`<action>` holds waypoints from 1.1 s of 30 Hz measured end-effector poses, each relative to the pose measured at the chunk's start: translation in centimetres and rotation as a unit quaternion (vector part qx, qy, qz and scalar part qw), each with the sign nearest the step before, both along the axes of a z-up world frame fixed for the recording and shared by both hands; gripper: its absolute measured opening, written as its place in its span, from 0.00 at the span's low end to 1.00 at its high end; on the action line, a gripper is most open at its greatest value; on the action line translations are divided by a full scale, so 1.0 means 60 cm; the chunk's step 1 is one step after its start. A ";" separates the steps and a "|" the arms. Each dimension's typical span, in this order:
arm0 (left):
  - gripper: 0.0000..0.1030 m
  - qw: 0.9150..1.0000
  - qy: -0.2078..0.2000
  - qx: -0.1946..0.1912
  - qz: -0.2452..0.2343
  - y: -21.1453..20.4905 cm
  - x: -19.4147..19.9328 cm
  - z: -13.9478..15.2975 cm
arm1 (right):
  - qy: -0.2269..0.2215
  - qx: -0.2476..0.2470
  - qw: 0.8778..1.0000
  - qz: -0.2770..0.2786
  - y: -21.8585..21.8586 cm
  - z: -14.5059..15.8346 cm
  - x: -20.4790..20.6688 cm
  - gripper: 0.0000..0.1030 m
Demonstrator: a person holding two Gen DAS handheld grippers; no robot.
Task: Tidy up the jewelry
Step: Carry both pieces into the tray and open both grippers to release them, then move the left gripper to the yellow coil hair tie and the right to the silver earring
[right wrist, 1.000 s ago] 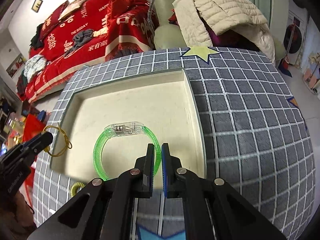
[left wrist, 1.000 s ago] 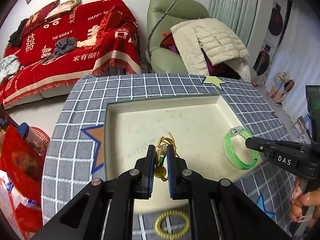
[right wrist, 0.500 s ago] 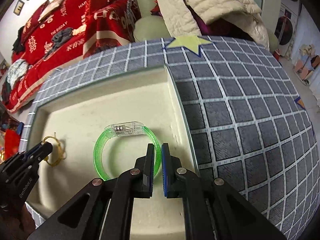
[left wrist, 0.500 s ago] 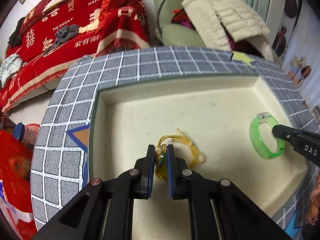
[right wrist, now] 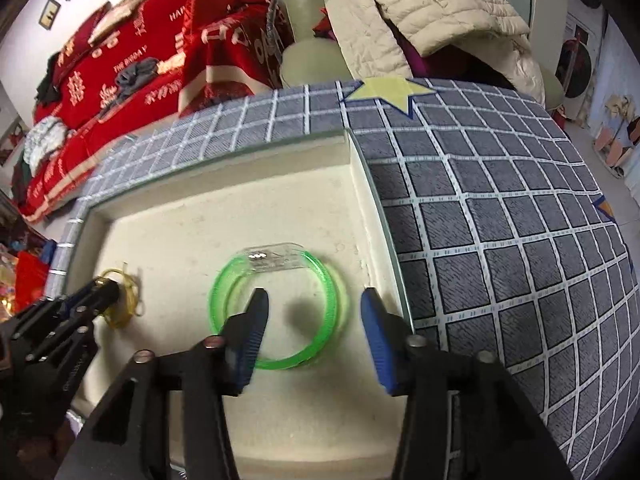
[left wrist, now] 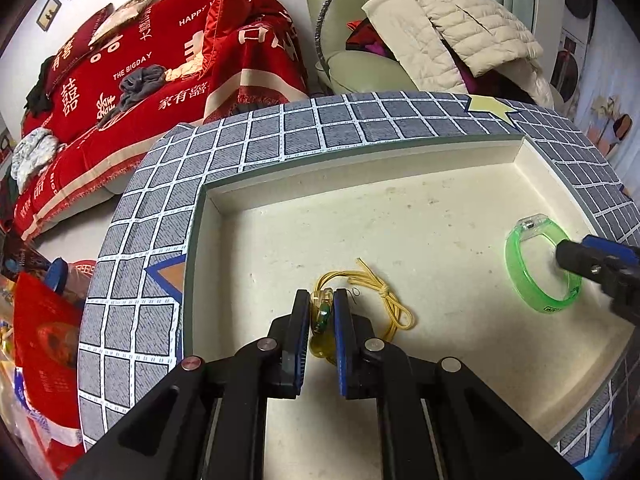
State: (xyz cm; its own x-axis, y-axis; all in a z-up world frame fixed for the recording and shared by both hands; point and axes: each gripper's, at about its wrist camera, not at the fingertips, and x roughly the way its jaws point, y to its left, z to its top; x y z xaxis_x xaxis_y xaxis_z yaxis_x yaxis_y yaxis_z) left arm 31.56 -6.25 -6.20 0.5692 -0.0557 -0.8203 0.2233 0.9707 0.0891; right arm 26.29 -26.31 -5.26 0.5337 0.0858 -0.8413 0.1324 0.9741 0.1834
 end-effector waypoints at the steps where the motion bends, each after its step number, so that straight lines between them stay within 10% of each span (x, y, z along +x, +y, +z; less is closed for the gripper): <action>1: 0.32 1.000 -0.001 0.000 0.000 0.000 0.000 0.000 | -0.006 0.004 1.000 0.000 0.000 0.008 -0.005 0.51; 3: 0.34 1.000 -0.003 0.001 0.001 0.001 0.000 0.002 | -0.019 0.008 1.000 -0.001 0.000 0.023 -0.016 0.51; 5: 0.94 1.000 -0.005 -0.001 0.005 0.003 -0.001 0.006 | -0.034 0.014 0.999 -0.001 0.000 0.040 -0.030 0.51; 6: 1.00 1.000 -0.010 -0.001 0.013 0.005 -0.002 0.009 | -0.038 0.017 0.999 0.000 0.000 0.045 -0.035 0.52; 11: 1.00 0.999 -0.030 -0.004 0.012 0.006 -0.011 0.028 | -0.060 0.025 0.998 0.009 0.007 0.074 -0.071 0.52; 18: 1.00 0.998 -0.058 -0.001 0.004 0.026 -0.071 0.070 | -0.073 0.036 0.996 0.029 0.015 0.089 -0.132 0.79; 33: 1.00 0.999 -0.010 -0.035 0.009 0.079 -0.210 0.040 | -0.024 0.037 0.998 0.042 0.026 0.027 -0.225 0.79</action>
State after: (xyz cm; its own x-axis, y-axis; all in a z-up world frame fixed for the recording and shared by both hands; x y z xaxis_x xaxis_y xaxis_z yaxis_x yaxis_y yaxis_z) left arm 18.95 -1.52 -3.80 0.5874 -0.1020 -0.8028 0.2046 0.9785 0.0254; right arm 12.80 -24.75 -3.65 0.5611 0.1928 -0.8050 0.0407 0.9649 0.2595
